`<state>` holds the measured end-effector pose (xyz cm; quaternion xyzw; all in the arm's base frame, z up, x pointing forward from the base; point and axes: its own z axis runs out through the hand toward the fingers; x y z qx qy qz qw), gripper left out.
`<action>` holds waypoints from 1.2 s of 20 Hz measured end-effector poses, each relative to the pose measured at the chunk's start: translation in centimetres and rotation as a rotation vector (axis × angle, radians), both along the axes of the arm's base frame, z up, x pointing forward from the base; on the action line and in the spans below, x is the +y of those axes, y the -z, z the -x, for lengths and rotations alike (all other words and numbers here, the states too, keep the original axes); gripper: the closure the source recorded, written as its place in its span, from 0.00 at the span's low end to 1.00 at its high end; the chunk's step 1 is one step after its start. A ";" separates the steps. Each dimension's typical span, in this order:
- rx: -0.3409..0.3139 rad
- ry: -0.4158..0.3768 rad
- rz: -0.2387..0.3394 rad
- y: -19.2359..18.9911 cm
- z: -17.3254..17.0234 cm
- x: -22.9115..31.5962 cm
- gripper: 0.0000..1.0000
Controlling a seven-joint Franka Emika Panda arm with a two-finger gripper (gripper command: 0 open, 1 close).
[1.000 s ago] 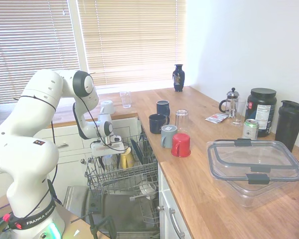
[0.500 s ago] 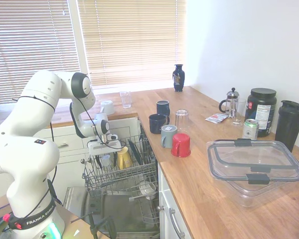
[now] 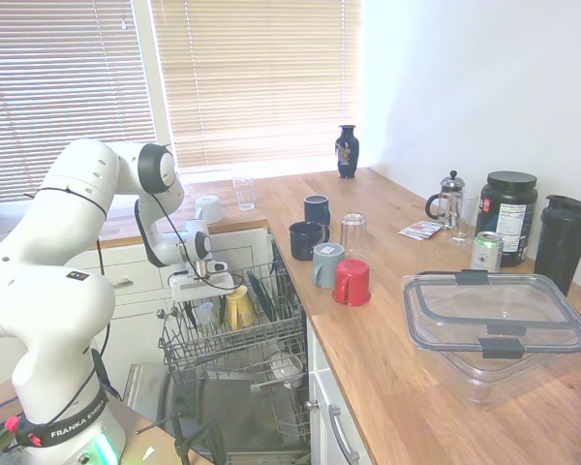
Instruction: Unload a mug from dishwasher
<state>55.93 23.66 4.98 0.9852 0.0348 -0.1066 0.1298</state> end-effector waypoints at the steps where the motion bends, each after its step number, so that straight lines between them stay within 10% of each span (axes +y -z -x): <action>1: 0.001 0.000 0.001 0.0 0.0 0.0 1.00; 24: 0.006 -0.002 0.004 0.4 0.2 0.1 1.00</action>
